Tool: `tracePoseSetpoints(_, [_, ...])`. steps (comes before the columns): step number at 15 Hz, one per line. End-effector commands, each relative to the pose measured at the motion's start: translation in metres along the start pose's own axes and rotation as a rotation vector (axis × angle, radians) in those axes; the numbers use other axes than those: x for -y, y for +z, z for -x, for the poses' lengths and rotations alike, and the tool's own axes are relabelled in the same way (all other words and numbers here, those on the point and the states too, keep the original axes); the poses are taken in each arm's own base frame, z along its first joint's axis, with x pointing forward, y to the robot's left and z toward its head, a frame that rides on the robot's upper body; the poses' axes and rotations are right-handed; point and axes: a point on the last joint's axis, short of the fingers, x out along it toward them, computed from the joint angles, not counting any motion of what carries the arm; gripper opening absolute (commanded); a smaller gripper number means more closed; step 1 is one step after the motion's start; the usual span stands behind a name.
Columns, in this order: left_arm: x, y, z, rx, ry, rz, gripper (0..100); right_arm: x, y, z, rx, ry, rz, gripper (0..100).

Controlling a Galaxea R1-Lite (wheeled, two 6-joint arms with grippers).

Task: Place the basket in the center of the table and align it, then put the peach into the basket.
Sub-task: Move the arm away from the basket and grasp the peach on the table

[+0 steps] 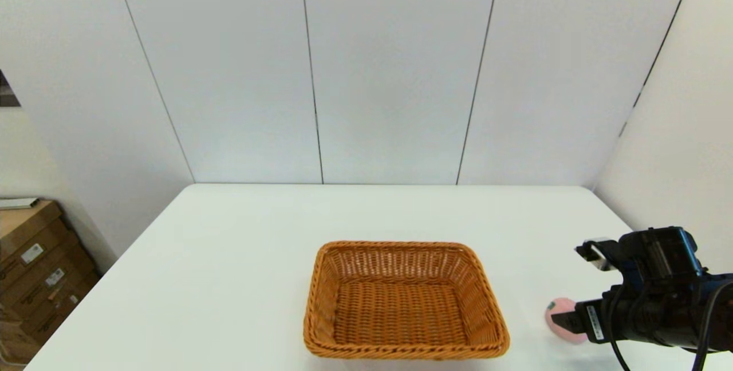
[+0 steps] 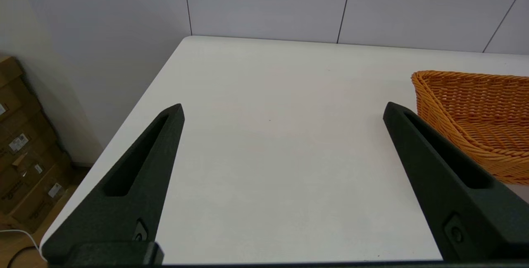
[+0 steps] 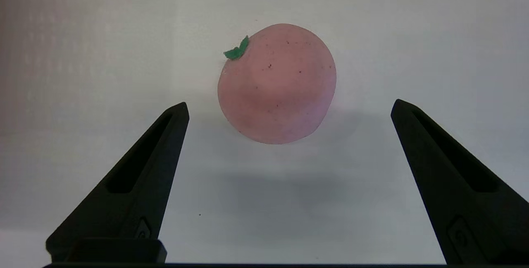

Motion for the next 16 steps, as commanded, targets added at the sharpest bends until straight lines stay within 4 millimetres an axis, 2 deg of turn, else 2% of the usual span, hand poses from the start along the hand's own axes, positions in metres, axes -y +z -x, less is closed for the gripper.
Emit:
tracePoseSetpoints(1, [0.0000,0.0000,0.0000,0.000,-0.001,0.002,100,-0.0013,-0.0025,-0.0066,-0.027,0.008,0.004,100])
tracePoseSetpoints(5, [0.0000,0.0002,0.0000,0.002,0.000,0.004,100,-0.0028,-0.0015,-0.0149,-0.033,0.011,-0.014,100])
tracePoseSetpoints(6, [0.0000,0.0002,0.0000,0.002,-0.001,0.004,100,-0.0032,-0.0012,-0.0162,-0.027,0.012,-0.014,0])
tracePoseSetpoints(13, [0.0000,-0.0003,-0.0001,0.000,0.000,0.005,100,-0.0062,-0.0021,-0.0160,-0.026,0.018,-0.027,0])
tracePoseSetpoints(16, [0.0000,-0.0003,-0.0001,0.000,0.000,0.005,100,-0.0058,-0.0002,-0.0101,-0.002,0.016,-0.055,0])
